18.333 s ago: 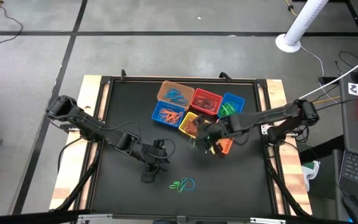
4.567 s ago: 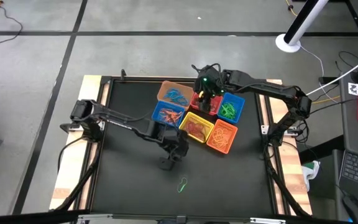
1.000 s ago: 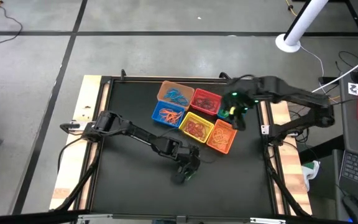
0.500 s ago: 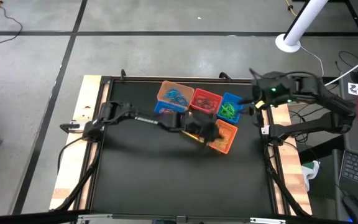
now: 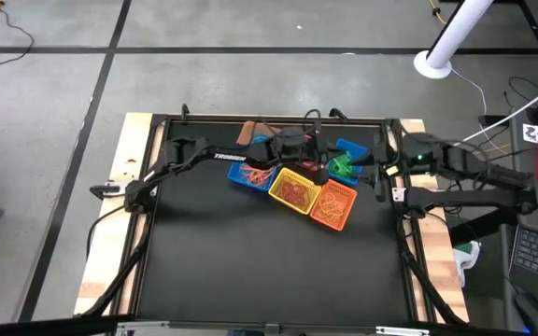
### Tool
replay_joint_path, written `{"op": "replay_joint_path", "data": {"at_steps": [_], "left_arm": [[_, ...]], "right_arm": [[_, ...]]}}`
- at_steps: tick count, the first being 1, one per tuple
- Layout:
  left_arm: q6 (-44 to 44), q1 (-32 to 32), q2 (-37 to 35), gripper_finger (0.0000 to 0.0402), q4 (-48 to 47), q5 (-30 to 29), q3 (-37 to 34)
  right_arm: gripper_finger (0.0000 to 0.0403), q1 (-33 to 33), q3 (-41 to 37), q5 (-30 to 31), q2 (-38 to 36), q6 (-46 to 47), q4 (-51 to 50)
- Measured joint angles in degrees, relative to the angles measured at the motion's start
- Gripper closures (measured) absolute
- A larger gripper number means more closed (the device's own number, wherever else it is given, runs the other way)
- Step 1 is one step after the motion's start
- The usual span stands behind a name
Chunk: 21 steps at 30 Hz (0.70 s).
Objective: Sort rubber bands into baskets
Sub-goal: Put the green rubber band into the right blue basket
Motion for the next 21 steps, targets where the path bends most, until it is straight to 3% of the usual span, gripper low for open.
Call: {"op": "replay_joint_path", "data": {"at_steps": [4,10,13,21], "left_arm": [[-0.13,1.24,4.18,0.0395,5.96,0.0,0.63],[1.1,1.4,11.08,0.0383,6.2,-0.24,6.2],[1.29,0.73,14.05,0.0371,5.36,-4.07,9.21],[-1.61,0.4,15.23,0.0287,2.7,-8.94,11.06]], "right_arm": [[0.0235,-0.02,-6.95,-2.15,-2.99,1.46,6.85],[0.0235,-0.02,-13.35,-3.18,-4.02,1.73,18.19],[0.0235,0.01,-15.03,-3.27,-3.97,1.6,20.86],[0.0235,0.01,-16.1,-5.8,-3.73,1.58,22.58]]}}
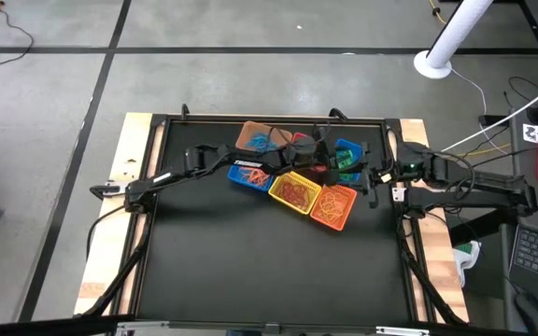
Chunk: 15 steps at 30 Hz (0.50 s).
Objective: Sort rubber bands into baskets
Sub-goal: Put the green rubber band into the right blue basket
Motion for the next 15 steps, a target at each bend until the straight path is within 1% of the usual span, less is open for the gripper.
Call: {"op": "replay_joint_path", "data": {"at_steps": [4,7,10,15], "left_arm": [[-4.96,-0.02,-0.02,0.0237,-0.9,-0.01,0.0],[-8.89,-0.04,-0.01,0.0212,-2.74,0.06,0.0],[-14.62,-0.02,-0.29,0.0201,-5.79,0.17,-0.01],[-21.44,0.09,-2.96,0.0202,-17.65,-0.42,-0.07]], "right_arm": [[0.0235,0.0,0.0,0.01,0.08,0.0,-0.29],[0.0235,0.0,0.0,0.0,-0.32,-0.02,-0.3],[0.0235,-0.02,0.02,0.0,-1.36,-0.02,-0.22],[0.0235,-0.02,0.02,0.02,-3.67,-0.21,-0.45]]}}
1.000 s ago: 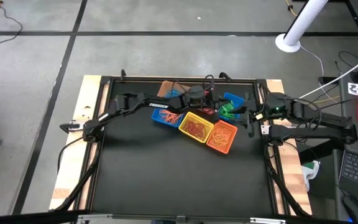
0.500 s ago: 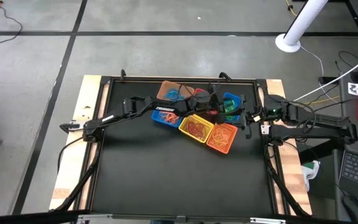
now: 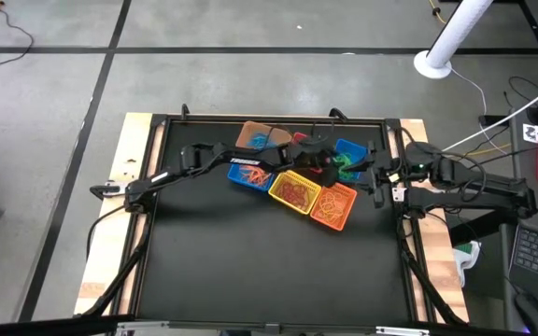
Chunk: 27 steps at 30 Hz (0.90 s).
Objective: Sort rubber bands into baskets
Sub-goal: Put the green rubber band into the right blue basket, then return to Home Position
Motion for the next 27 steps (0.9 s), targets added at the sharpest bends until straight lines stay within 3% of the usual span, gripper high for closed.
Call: {"op": "replay_joint_path", "data": {"at_steps": [13,19,27], "left_arm": [[2.45,0.48,-5.29,0.0213,-9.79,-0.27,-0.02],[13.81,1.07,-16.03,0.0228,-30.36,0.42,0.0],[15.58,1.3,-31.14,0.0235,-54.17,0.32,-0.16]], "right_arm": [[0.0235,-0.04,0.04,0.01,-2.45,-0.4,-2.23],[0.0235,-0.04,0.04,0.86,-3.75,-0.53,-5.8],[0.0235,-0.04,-2.62,3.04,-9.72,-1.77,-6.96]]}}
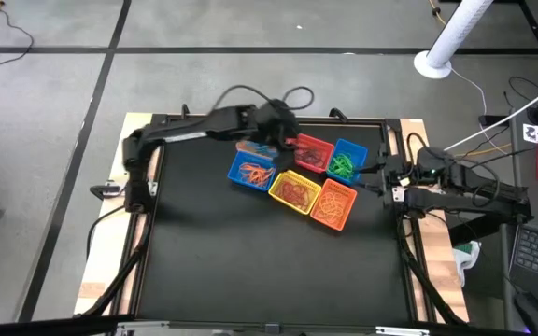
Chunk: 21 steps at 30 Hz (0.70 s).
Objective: Sort rubber bands into baskets
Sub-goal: Return to Home Position
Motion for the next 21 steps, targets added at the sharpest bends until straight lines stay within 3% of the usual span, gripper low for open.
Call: {"op": "replay_joint_path", "data": {"at_steps": [4,8,15,21], "left_arm": [[0.62,-1.6,-8.51,0.0235,-3.04,0.01,-6.6],[-0.73,-3.61,-19.82,0.0235,-0.33,-0.15,-20.31],[-3.76,-6.97,-47.64,0.0235,17.37,-0.19,-51.55],[-7.9,-9.48,-70.65,0.0235,33.51,-0.2,-77.41]], "right_arm": [[0.0235,0.01,-6.37,0.04,-5.13,2.96,1.19],[0.0235,-0.01,-13.14,0.09,-11.02,6.35,4.47],[0.0235,-0.01,-18.67,0.6,-21.0,9.14,4.03],[0.0235,0.0,-19.63,6.34,-21.09,8.68,4.84]]}}
